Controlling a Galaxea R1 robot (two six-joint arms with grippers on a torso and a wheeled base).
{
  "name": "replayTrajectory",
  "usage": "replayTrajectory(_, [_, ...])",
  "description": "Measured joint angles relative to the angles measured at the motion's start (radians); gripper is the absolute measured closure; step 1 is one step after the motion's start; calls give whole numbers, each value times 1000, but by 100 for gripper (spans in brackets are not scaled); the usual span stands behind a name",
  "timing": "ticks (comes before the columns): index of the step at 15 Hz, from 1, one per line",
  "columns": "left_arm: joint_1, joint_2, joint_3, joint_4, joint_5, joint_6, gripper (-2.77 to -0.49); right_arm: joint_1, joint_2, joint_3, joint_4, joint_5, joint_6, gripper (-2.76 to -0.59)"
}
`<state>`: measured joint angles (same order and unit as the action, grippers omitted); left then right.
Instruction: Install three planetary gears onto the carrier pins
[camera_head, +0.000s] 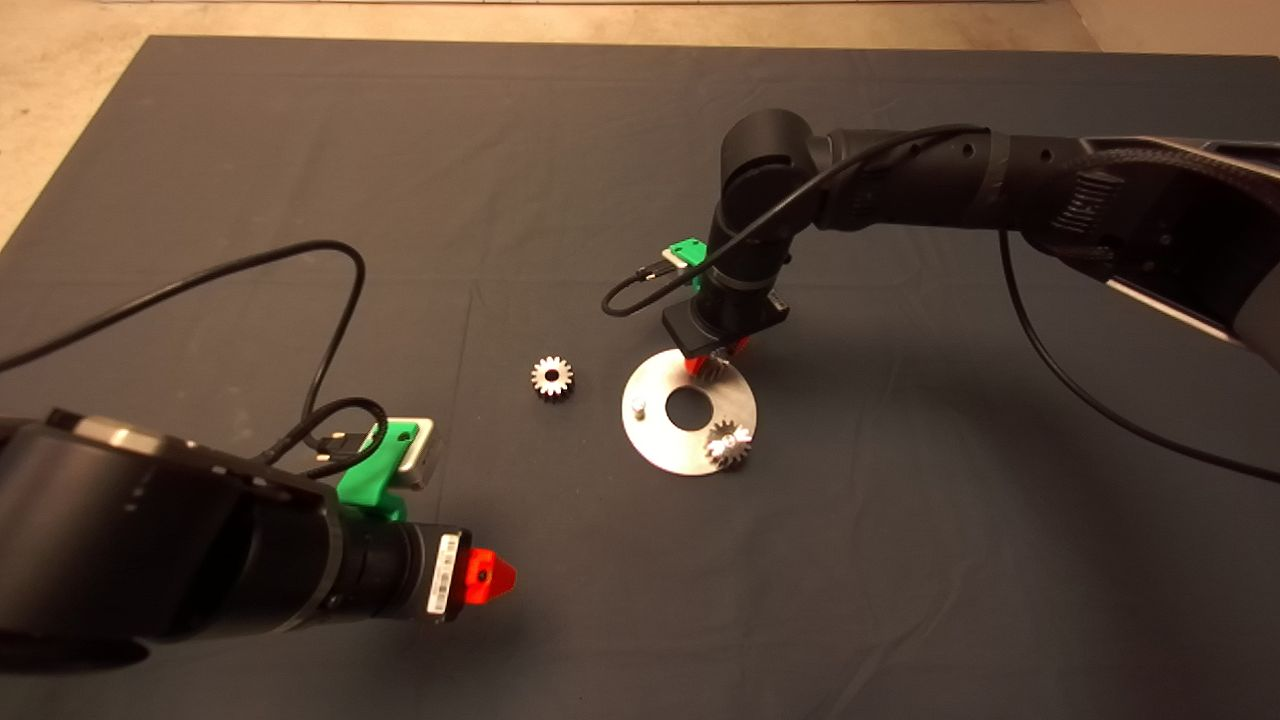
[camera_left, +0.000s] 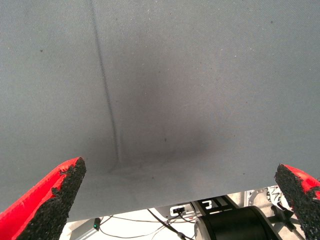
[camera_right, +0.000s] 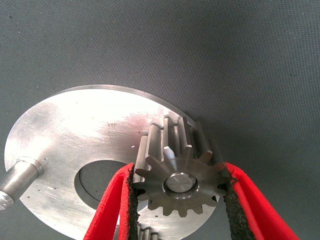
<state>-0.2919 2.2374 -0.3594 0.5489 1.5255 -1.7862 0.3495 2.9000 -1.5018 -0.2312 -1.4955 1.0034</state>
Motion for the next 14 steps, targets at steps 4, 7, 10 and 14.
replayTrajectory(4, [0,-3,0,0,0,0,-276,0,0,0,0,0,0,-93])
replayTrajectory(7, [0,-8,0,0,0,2,-276,0,0,0,0,0,0,-94])
replayTrajectory(10, [-2,-8,0,0,0,3,-276,1,0,0,0,-1,0,-96])
replayTrajectory(14, [-2,-8,0,0,0,12,-276,2,0,0,0,-2,0,-97])
